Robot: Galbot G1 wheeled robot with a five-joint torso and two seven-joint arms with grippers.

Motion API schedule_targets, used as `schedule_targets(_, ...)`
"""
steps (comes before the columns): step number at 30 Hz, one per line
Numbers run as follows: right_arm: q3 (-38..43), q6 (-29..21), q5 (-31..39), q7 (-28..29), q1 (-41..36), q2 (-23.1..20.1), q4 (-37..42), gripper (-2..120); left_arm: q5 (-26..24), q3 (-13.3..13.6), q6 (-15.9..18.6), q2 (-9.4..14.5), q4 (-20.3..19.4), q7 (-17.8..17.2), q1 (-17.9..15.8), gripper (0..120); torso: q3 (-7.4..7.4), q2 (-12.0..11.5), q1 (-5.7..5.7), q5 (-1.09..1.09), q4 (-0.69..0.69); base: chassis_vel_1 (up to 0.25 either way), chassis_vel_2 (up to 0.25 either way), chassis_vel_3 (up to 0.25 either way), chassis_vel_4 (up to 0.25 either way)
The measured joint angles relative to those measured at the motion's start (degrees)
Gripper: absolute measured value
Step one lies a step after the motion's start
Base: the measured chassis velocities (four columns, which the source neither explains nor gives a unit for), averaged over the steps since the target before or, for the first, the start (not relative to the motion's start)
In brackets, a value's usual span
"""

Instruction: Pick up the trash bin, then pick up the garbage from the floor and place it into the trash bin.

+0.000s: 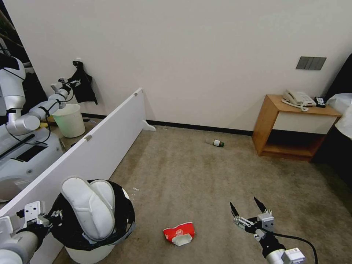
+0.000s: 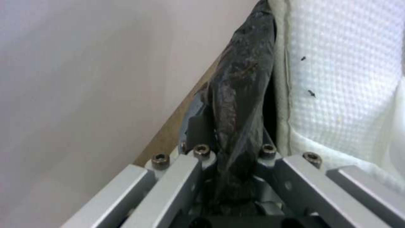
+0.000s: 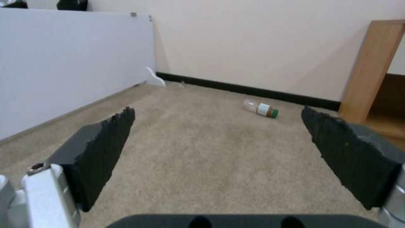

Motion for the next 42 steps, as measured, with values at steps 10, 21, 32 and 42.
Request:
schedule_targets(10,0.10,0.00,0.03,-0.21,0.02,-0.09,0.14,100,0.00,-0.12,0.00,-0.02,-0.34,-0.04,0.07,4,0.00,0.00,0.00,0.00,0.00,0.000,0.000,0.000,0.000)
schedule_targets(21,0.27,0.03,-0.01,-0.54,0.30,-0.18,0.12,100,-0.04,-0.22,0.00,0.08,-0.44,-0.07,0.11,4,0.00,0.00,0.00,0.00,0.00,0.000,0.000,0.000,0.000)
schedule_targets(32,0.56,-1.24,3.79,-2.42,3.36,-3.18,-0.33,100,0.01,-0.22,0.00,-0.17,-0.99,-0.21,0.09,4,0.00,0.00,0.00,0.00,0.00,0.000,0.000,0.000,0.000)
schedule_targets(42,0.25,-3.16,6.48,-10.51,10.83,-11.05,-5.70,100,0.02,-0.80,0.00,-0.37,-2.37,-0.69,0.99,4,0.00,0.00,0.00,0.00,0.00,0.000,0.000,0.000,0.000)
